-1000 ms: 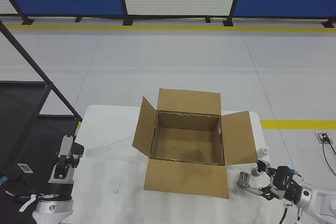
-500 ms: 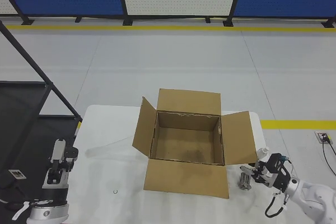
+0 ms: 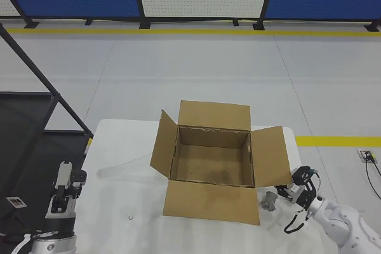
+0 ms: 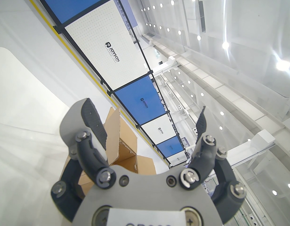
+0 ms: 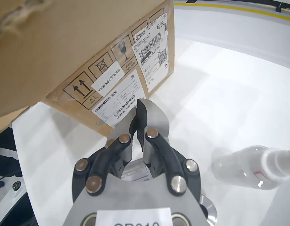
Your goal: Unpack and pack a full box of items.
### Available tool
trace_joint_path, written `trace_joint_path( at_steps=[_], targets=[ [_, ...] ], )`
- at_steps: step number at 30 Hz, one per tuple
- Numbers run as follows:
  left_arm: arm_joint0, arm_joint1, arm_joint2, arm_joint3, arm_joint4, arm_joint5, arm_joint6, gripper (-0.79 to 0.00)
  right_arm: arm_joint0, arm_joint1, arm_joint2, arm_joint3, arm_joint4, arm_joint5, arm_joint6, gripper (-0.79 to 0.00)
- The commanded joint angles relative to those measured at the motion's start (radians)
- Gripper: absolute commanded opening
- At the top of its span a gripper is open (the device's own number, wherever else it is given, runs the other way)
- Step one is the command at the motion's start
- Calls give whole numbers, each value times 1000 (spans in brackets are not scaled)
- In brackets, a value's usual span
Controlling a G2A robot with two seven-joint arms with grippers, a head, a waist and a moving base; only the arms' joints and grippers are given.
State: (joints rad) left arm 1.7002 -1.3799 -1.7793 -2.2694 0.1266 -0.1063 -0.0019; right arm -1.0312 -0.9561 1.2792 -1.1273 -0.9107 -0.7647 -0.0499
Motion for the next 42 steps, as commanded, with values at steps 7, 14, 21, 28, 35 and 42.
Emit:
trace_joint_path(
  at_steps=[7, 14, 21, 28, 35, 42],
  targets=[
    [23, -1, -10, -4, -8, -15, 17, 0, 72, -21, -52, 29, 27, 14, 53, -785],
    [41, -2, -22, -4, -19, -26, 36, 0, 130, -40, -99, 67, 47, -21, 84, -785],
    [52, -4, -32, -5, -27, -36, 48, 0, 165, -57, -140, 84, 50, -46, 92, -785],
    [59, -5, -38, -5, -30, -40, 52, 0, 187, -71, -170, 86, 39, -49, 85, -785],
    [64, -5, -45, -12, -35, -45, 56, 0, 200, -83, -191, 67, 19, -27, 78, -785],
    [75, -6, -61, -17, -46, -55, 60, 0, 214, -96, -210, 44, 18, 13, 92, -785]
  ],
)
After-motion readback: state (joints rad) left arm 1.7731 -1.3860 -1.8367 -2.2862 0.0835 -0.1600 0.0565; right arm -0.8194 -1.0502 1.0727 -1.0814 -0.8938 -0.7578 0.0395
